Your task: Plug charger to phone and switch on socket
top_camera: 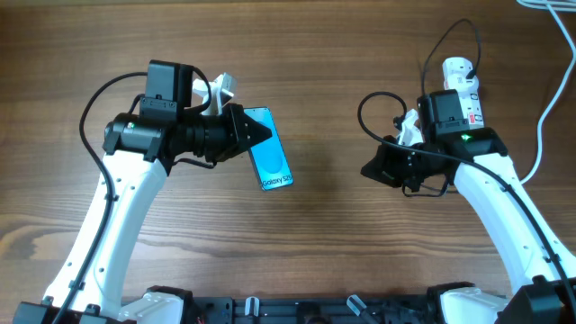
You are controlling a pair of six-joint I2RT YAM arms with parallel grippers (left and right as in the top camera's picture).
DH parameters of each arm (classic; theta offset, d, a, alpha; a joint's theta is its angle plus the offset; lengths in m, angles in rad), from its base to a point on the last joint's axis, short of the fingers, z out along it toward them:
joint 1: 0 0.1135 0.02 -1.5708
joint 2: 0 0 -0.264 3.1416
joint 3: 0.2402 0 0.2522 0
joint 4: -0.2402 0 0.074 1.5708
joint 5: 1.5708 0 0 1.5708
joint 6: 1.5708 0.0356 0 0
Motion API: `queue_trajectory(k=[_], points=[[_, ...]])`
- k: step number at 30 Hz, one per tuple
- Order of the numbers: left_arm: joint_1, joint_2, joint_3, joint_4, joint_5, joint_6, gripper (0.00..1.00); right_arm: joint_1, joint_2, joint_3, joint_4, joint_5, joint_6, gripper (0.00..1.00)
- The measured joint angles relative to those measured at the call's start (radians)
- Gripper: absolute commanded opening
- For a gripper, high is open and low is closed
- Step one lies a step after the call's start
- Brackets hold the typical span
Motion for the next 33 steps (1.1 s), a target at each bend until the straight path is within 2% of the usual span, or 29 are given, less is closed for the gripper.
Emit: queue_trajectory(k=[4, 7, 8, 9, 10, 13, 14, 18, 21, 28, 32, 33], points=[[0.000, 0.000, 0.000, 0.000, 0.000, 0.000, 0.04, 0.000, 0.000, 0.000, 0.042, 0.007, -0.010, 0.04], [0.000, 0.000, 0.000, 0.000, 0.000, 0.000, 0.04, 0.000, 0.000, 0.000, 0.088, 0.122, -0.010, 0.05], [0.000, 0.000, 0.000, 0.000, 0.000, 0.000, 0.04, 0.000, 0.000, 0.000, 0.102, 0.197, -0.010, 0.21], [0.000, 0.000, 0.000, 0.000, 0.000, 0.000, 0.04, 0.000, 0.000, 0.000, 0.114, 0.252, -0.010, 0.42], [0.000, 0.000, 0.000, 0.000, 0.000, 0.000, 0.04, 0.000, 0.000, 0.000, 0.124, 0.307, -0.014, 0.53], [0.000, 0.000, 0.000, 0.000, 0.000, 0.000, 0.04, -0.055, 0.036, 0.007, 0.129, 0.419, -0.024, 0.68], [0.000, 0.000, 0.000, 0.001, 0.000, 0.000, 0.04, -0.089, 0.076, 0.021, 0.125, 0.443, -0.027, 0.70], [0.000, 0.000, 0.000, -0.001, 0.000, 0.000, 0.04, -0.142, 0.347, 0.199, 0.131, 0.517, -0.043, 0.70], [0.000, 0.000, 0.000, 0.000, 0.000, 0.000, 0.04, -0.142, 0.504, 0.253, 0.182, 0.555, -0.043, 0.63], [0.000, 0.000, 0.000, 0.000, 0.000, 0.000, 0.04, -0.158, 0.541, 0.257, 0.314, 0.634, -0.011, 0.63], [0.000, 0.000, 0.000, 0.000, 0.000, 0.000, 0.04, -0.158, 0.600, 0.288, 0.366, 0.694, -0.008, 0.52], [0.000, 0.000, 0.000, 0.000, 0.000, 0.000, 0.04, -0.159, 0.610, 0.296, 0.372, 0.705, -0.024, 0.44]])
